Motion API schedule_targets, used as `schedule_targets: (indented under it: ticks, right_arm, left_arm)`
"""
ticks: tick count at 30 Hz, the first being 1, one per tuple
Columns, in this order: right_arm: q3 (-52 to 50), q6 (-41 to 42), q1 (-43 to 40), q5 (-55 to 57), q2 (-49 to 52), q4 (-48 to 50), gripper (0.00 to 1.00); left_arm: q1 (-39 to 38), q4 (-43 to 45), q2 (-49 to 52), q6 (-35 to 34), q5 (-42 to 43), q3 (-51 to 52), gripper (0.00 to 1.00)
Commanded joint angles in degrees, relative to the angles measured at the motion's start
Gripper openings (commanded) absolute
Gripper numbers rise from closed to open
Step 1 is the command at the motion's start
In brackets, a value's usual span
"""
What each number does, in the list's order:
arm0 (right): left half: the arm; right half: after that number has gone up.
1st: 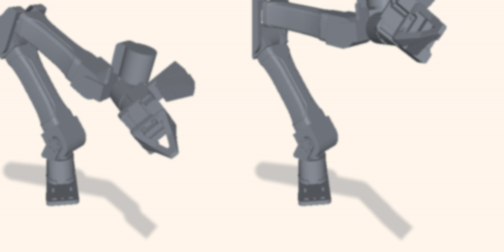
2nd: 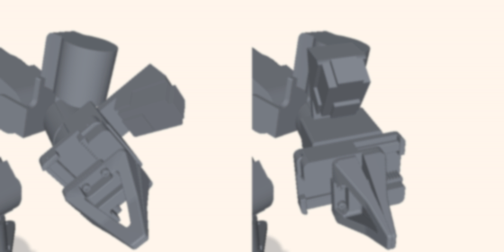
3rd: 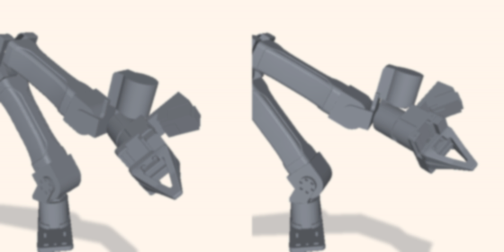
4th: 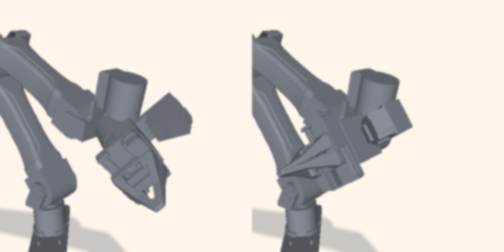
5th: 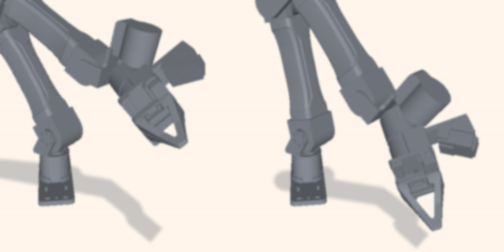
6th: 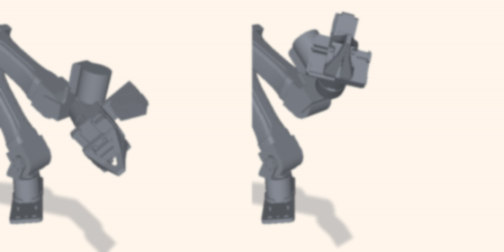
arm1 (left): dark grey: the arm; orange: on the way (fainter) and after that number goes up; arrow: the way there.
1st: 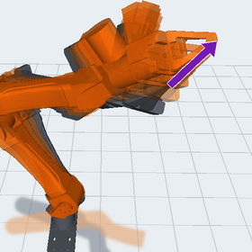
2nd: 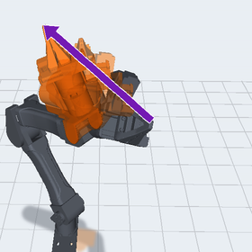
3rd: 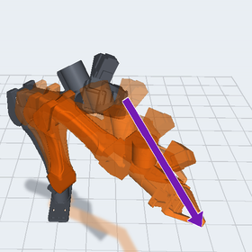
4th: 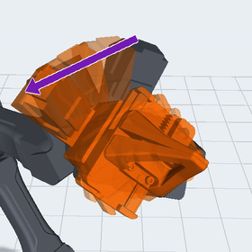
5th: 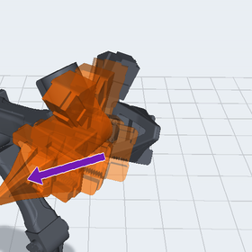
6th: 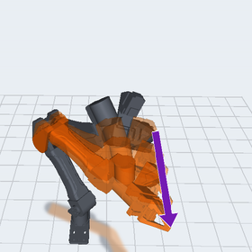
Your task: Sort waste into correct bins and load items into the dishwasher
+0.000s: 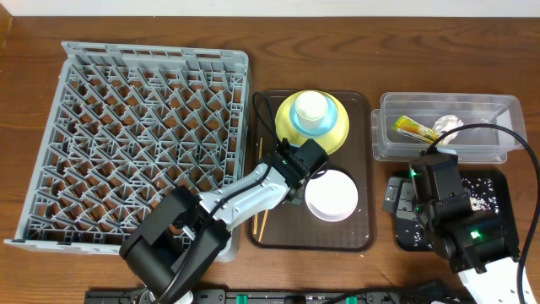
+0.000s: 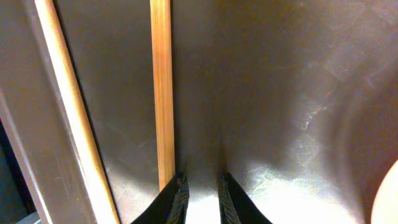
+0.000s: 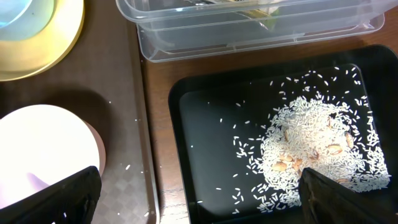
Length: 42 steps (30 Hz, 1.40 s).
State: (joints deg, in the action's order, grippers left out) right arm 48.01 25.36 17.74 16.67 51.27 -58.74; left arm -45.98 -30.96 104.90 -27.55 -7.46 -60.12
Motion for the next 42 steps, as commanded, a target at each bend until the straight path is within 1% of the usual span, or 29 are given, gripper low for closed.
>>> schedule_targets:
  ticks: [1, 5, 9, 13, 15, 16, 17, 19, 24, 27, 28, 35, 41, 42]
  right_arm:
    - [0.6, -0.2, -0.5, 0.4, 0.1, 0.0, 0.99]
    - [0.6, -0.2, -0.5, 0.4, 0.1, 0.0, 0.99]
    - [0.6, -0.2, -0.5, 0.5, 0.1, 0.0, 0.99]
    - [0.6, -0.2, -0.5, 0.5, 0.1, 0.0, 0.99]
    - [0.6, -0.2, -0.5, 0.4, 0.1, 0.0, 0.99]
    - [0.6, -0.2, -0.5, 0.5, 0.1, 0.0, 0.99]
    - [0.6, -0.2, -0.5, 0.5, 0.1, 0.0, 0.99]
    - [0.6, -0.2, -0.5, 0.5, 0.1, 0.0, 0.99]
    - [0.7, -0.2, -0.5, 0.5, 0.1, 0.0, 0.99]
    - [0.6, -0.2, -0.5, 0.5, 0.1, 0.0, 0.99]
    - [0.6, -0.2, -0.5, 0.4, 0.1, 0.0, 0.99]
    - [0.6, -0.2, -0.5, 0.5, 0.1, 0.0, 0.99]
    - [0.6, -0.2, -0.5, 0.4, 0.1, 0.0, 0.99]
    - [0.6, -0.2, -0.5, 0.5, 0.1, 0.0, 0.99]
  left_arm:
    - [0.0, -0.2, 2.0, 0.8, 2.3, 0.9, 0.2]
    - [0.0, -1.1, -1.8, 0.9, 2.3, 0.9, 0.21]
    - [0.0, -1.2, -7.8, 1.0, 1.9, 0.9, 0.23]
    - [0.0, -2.0, -13.1, 1.2, -1.8, 0.9, 0.23]
    - [0.0, -2.7, -14.2, 1.2, -3.8, 0.9, 0.19]
    - [0.0, -2.8, -14.2, 1.3, -4.3, 0.9, 0.14]
    - [0.0, -2.8, -14.0, 2.1, -4.9, 1.0, 0.12]
    - [0.0, -2.8, -13.2, 3.2, -5.6, 1.3, 0.11]
    - [0.0, -2.8, -9.7, 3.3, -5.7, 2.3, 0.13]
    - [0.0, -2.8, -6.2, 3.3, -5.7, 2.5, 0.17]
    - [0.0, -2.8, -5.1, 3.3, -5.7, 2.5, 0.23]
    - [0.0, -2.5, 0.0, 3.3, -1.5, 2.5, 0.32]
    - [0.0, -2.5, 3.1, 3.3, -0.7, 2.6, 0.32]
    - [0.0, -2.5, 3.6, 3.3, -0.7, 2.6, 0.28]
